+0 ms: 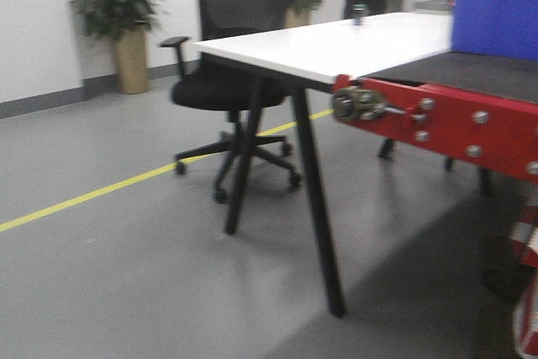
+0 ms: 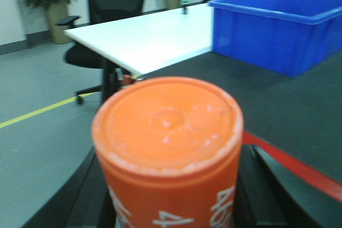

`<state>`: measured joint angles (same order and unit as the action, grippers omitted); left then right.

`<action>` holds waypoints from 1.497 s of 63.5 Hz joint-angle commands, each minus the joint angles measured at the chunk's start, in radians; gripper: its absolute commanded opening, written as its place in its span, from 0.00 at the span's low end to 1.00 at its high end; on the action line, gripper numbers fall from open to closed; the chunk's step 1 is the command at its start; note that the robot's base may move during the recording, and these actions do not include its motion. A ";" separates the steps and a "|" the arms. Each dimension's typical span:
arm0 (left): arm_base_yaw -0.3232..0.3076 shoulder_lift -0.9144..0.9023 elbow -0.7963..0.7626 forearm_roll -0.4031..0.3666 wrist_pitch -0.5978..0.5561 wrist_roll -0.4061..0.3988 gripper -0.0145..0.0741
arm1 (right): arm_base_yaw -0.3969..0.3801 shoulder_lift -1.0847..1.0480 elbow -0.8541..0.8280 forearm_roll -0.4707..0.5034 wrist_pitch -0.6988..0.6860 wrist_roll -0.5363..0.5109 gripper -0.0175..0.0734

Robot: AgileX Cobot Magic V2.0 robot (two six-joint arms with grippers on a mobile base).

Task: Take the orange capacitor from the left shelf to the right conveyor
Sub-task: 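Drive across the floor to the red-framed conveyor belt, then move the right gripper with the cylinder above the silver tray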

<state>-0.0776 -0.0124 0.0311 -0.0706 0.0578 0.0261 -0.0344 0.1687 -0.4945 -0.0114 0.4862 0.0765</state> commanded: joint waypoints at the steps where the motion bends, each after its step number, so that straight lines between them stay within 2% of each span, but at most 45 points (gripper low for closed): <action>1: 0.003 -0.009 -0.004 -0.003 -0.088 -0.002 0.02 | -0.005 0.013 -0.029 -0.011 -0.091 -0.004 0.42; 95: 0.003 -0.009 -0.004 -0.003 -0.088 -0.002 0.02 | -0.005 0.013 -0.029 -0.011 -0.091 -0.004 0.42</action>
<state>-0.0776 -0.0124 0.0311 -0.0706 0.0578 0.0261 -0.0344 0.1687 -0.4945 -0.0114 0.4862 0.0765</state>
